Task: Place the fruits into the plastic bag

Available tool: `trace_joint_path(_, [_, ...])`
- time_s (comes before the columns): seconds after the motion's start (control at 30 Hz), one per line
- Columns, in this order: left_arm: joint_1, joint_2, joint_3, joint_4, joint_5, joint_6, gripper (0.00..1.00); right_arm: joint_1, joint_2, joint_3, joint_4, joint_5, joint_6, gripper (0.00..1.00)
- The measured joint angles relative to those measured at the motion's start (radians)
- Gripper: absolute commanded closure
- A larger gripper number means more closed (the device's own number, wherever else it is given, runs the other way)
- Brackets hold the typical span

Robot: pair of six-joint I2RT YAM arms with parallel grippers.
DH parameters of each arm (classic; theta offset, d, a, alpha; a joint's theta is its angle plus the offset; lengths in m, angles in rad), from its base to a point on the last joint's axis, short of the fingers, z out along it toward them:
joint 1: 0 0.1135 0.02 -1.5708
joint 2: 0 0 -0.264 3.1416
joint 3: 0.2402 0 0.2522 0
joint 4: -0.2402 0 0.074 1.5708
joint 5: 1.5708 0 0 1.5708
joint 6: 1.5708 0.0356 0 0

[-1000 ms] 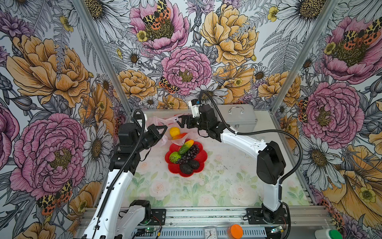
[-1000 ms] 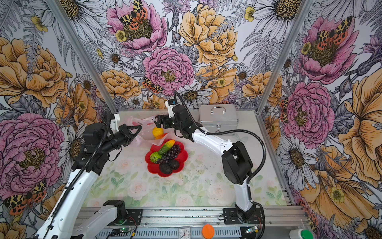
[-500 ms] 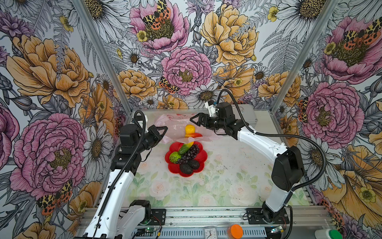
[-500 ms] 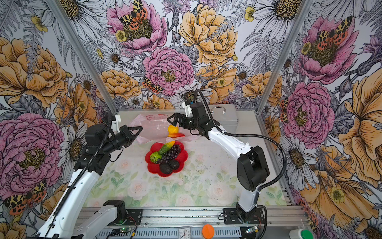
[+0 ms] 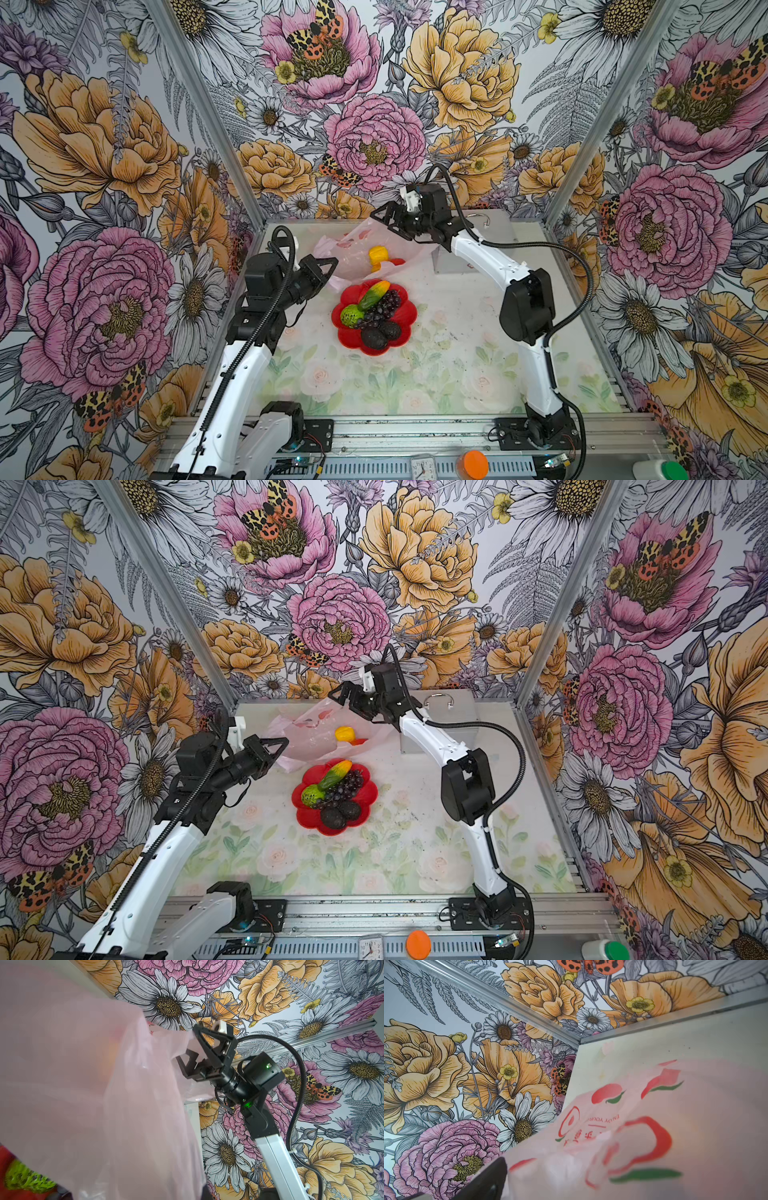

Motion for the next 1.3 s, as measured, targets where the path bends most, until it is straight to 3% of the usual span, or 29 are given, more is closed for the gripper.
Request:
trace_joint_path(0.17, [-0.01,-0.049,-0.045,-0.002,-0.026,-0.002,1.0,0.0,0.257,0.425,0.001,-0.06,0.144,0.01])
trace_joint_path(0.23, [-0.011,-0.061,-0.054,-0.004,-0.037,-0.005,1.0,0.0,0.279,0.464,-0.001,-0.096,0.191,0.01])
trace_joint_path(0.33, [-0.011,-0.064,-0.055,-0.003,-0.052,-0.011,1.0,0.002,0.231,0.373,-0.002,-0.16,0.24,0.0])
trace_joint_path(0.5, [-0.009,-0.033,-0.055,0.006,-0.055,-0.011,1.0,0.011,0.037,0.001,-0.025,-0.28,0.285,0.01])
trace_joint_path(0.67, [-0.003,0.02,-0.051,0.008,-0.055,-0.009,1.0,0.013,-0.099,-0.205,-0.056,-0.412,0.297,0.01])
trace_joint_path(0.93, [-0.004,0.042,-0.047,0.042,-0.055,-0.016,1.0,0.024,-0.178,-0.154,-0.002,-0.584,0.284,0.0])
trace_joint_path(1.13, [-0.004,0.041,-0.047,0.054,-0.056,-0.02,1.0,0.029,-0.19,-0.153,0.331,-0.631,0.479,0.01])
trace_joint_path(1.3, [-0.004,0.037,-0.047,0.053,-0.056,-0.026,1.0,0.029,-0.199,-0.082,0.187,-0.629,0.358,0.0])
